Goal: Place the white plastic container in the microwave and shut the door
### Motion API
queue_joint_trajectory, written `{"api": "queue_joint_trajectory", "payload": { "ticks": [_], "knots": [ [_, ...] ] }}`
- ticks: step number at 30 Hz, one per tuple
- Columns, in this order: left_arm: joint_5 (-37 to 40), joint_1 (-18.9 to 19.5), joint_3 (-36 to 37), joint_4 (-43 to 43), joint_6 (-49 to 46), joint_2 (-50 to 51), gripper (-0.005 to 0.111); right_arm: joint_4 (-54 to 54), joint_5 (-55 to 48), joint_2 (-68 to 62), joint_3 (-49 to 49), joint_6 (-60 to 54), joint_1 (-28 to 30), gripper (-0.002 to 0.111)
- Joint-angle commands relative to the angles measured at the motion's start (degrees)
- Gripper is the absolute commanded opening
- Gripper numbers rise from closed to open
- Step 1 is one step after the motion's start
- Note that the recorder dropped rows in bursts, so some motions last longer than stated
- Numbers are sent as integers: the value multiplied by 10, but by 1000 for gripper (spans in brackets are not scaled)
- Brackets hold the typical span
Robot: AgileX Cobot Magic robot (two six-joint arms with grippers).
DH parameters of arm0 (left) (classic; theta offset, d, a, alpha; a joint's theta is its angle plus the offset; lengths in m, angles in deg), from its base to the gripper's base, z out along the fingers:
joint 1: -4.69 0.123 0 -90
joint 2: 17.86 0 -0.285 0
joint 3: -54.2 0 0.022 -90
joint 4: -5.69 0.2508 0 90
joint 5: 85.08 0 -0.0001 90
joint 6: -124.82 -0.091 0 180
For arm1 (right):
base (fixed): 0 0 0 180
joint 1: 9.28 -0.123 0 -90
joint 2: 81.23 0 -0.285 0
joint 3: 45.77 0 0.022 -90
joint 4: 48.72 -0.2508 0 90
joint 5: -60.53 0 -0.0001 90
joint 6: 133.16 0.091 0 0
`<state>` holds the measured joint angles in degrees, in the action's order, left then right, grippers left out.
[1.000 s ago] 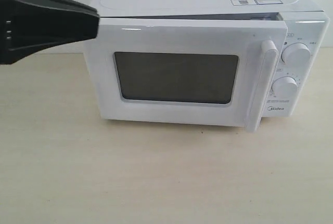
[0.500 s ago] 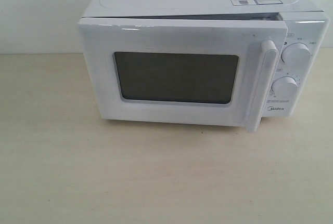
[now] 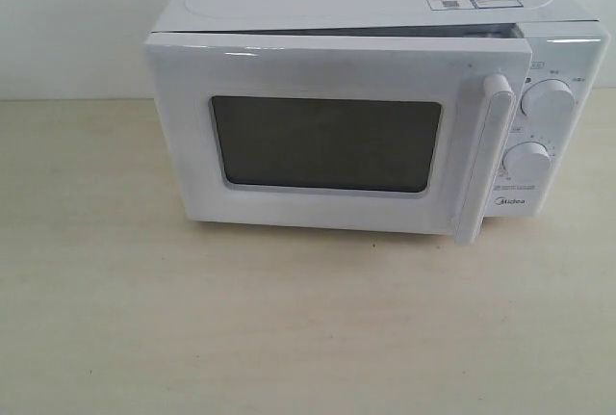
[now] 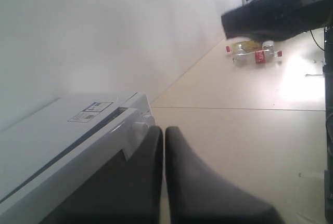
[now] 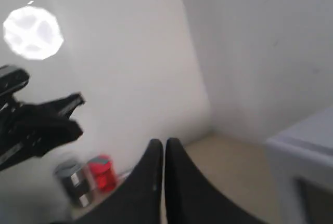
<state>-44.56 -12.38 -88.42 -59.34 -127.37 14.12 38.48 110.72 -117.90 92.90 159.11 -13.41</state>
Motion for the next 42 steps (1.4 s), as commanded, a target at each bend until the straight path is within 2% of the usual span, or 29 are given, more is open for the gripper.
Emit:
{"api": "queue_joint_trajectory", "payload": {
  "ticks": [1,10,12,18,26,29,30,33,38,39,42],
  "knots": [
    [0,-1,2,2,7,-2,4,28,89,-110,4,80,1,1],
    [2,-1,2,11,7,-2,4,30,46,-248,-3,80,1,1],
    [-5,-1,2,21,7,-2,4,32,7,-247,-14,80,1,1],
    [-7,-1,2,21,7,-2,4,45,-16,-208,-14,80,1,1],
    [-7,-1,2,19,7,-2,4,63,-1,-209,-14,80,1,1],
    [-7,-1,2,19,7,-2,4,117,-47,-208,-15,80,1,1],
    [-7,-1,2,19,7,-2,4,127,-69,-203,-18,80,-5,1],
    [-4,-1,2,19,7,-2,4,127,-196,-182,-26,78,-77,1],
    [-4,-1,2,19,7,-2,4,127,-322,-176,-27,80,-171,1],
    [-4,-1,2,19,7,-2,4,127,-358,-176,-27,80,-212,1],
    [-4,-1,2,19,7,-2,4,72,-424,-176,-27,80,-239,1]
  ]
}}
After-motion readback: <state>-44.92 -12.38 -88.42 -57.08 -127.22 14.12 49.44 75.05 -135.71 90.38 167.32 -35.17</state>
